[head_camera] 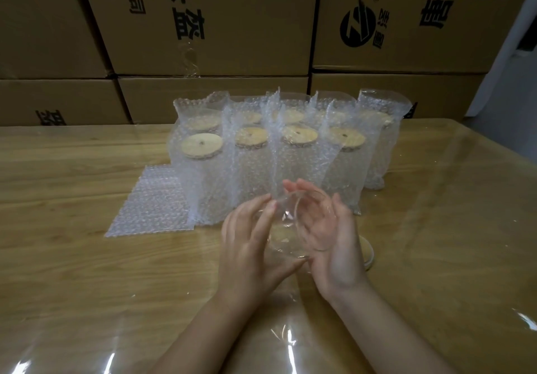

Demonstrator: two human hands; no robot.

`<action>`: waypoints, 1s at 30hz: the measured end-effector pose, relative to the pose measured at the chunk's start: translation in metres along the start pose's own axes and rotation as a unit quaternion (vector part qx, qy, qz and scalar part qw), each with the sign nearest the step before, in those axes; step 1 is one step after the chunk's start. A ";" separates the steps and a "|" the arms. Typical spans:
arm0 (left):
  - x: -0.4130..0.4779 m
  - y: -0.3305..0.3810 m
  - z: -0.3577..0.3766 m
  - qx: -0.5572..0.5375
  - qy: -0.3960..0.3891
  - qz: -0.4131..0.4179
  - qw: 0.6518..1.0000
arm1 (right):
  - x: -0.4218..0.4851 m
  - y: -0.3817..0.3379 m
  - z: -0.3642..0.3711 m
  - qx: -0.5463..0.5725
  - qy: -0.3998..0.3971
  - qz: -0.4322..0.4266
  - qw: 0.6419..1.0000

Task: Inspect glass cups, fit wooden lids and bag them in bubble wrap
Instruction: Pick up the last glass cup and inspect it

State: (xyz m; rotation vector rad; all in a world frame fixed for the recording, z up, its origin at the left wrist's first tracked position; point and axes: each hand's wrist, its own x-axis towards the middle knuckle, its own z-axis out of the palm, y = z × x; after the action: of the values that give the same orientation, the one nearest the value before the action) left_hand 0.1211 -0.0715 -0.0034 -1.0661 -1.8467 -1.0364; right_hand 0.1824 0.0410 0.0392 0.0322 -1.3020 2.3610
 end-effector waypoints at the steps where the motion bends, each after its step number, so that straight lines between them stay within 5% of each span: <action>1: 0.001 0.000 0.001 0.027 -0.004 0.018 0.999 | 0.001 -0.001 -0.002 -0.018 0.007 -0.025 1.000; 7: 0.002 -0.002 -0.003 0.153 -0.040 0.050 0.986 | 0.002 0.005 -0.014 -0.243 0.014 -0.162 0.956; 12: -0.001 0.001 -0.006 0.159 -0.061 -0.004 0.985 | 0.003 0.006 -0.016 -0.501 -0.077 -0.310 0.804; 15: 0.001 0.003 -0.007 0.084 -0.068 -0.090 0.990 | 0.004 -0.002 -0.015 -0.495 -0.153 -0.394 0.759; 18: 0.002 0.001 -0.007 0.047 -0.048 -0.101 0.993 | 0.007 -0.015 -0.023 -0.423 -0.079 -0.374 0.821; 20: 0.002 0.000 -0.006 0.031 -0.026 -0.110 0.993 | 0.016 -0.029 -0.029 -0.322 0.027 -0.243 0.915; 22: -0.001 0.000 -0.005 -0.002 -0.006 -0.135 0.991 | 0.027 -0.039 -0.045 -0.282 0.076 -0.072 0.954; 24: -0.003 0.000 -0.005 -0.056 -0.005 -0.165 0.985 | 0.032 -0.044 -0.063 -0.444 0.033 0.058 0.894; 27: -0.004 0.000 -0.004 -0.160 -0.064 -0.229 0.958 | 0.026 -0.040 -0.077 -0.715 -0.080 0.219 0.659; 28: -0.005 0.000 -0.003 -0.176 -0.080 -0.233 0.953 | 0.023 -0.040 -0.075 -0.747 -0.089 0.249 0.610; 30: -0.008 0.000 -0.001 -0.186 -0.094 -0.226 0.951 | 0.020 -0.037 -0.069 -0.773 -0.093 0.268 0.567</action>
State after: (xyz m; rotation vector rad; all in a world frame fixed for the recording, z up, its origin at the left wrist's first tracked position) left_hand 0.1239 -0.0747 -0.0104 -0.9959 -2.1646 -1.6527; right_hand 0.1922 0.1214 0.0351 -0.7264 -3.2834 0.6162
